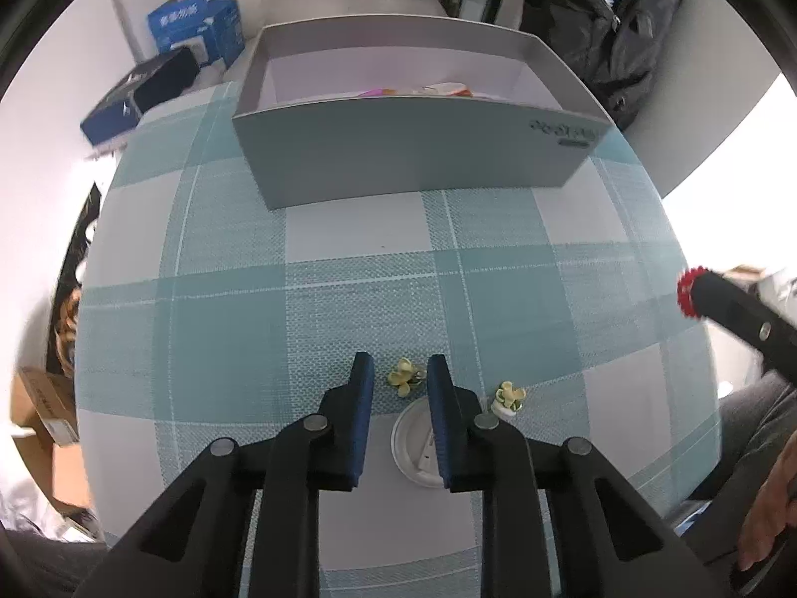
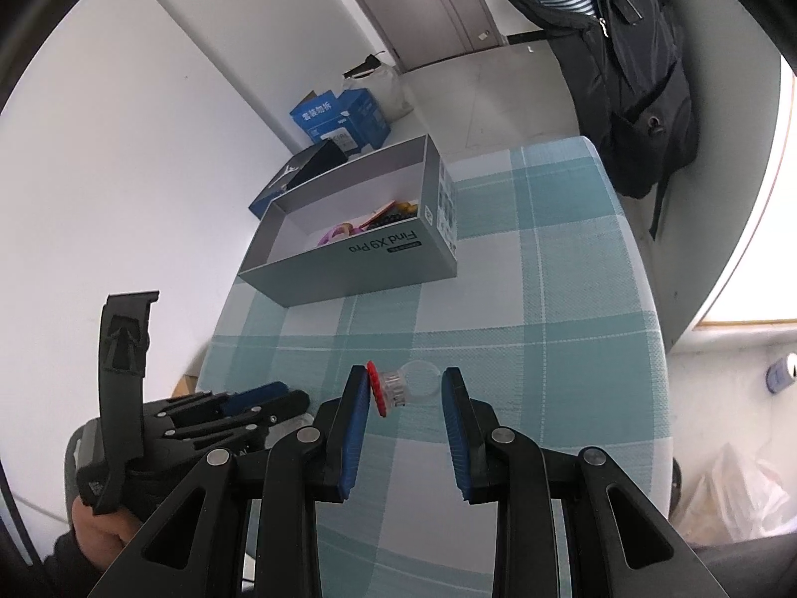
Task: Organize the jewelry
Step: 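Grasp the red-and-clear trinket with the right tool while the left tool grasps a yellow flower charm, then carry both trinkets into the gray box and open both tools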
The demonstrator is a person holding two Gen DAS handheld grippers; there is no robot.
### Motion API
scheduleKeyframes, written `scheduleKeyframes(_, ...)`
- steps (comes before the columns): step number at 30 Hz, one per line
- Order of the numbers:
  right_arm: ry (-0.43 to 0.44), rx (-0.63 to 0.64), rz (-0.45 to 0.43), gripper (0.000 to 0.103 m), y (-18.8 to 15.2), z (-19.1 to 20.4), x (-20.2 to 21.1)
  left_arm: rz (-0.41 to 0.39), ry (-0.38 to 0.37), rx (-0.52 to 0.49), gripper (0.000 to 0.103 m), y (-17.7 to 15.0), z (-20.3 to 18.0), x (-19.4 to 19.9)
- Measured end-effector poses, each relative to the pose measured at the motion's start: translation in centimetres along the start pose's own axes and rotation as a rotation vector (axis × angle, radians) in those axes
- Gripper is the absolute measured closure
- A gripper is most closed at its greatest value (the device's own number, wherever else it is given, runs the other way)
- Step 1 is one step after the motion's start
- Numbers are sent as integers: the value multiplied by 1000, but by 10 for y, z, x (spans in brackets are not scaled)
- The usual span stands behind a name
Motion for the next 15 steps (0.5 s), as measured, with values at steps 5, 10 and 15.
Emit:
scheduleKeyframes(5, 4, 15, -2, 75, 0, 5, -1, -4, 27, -54, 92, -3, -9, -1)
scheduleKeyframes(10, 4, 11, -2, 75, -1, 5, -1, -1, -11, -12, 92, 0, -3, 0)
scheduleKeyframes(15, 13, -6, -2, 75, 0, 5, -2, -42, -49, 25, 92, 5, 2, 13)
Point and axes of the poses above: each gripper's, at about its wrist camera, not at the fingertips, and x roughly against the way its jaws point, z to its left, y to its top, the point moved 3 cm from there along -x, roughly the way its jaws point, and after that the axes turned 6 degrees about -z, right-handed, at the moved point
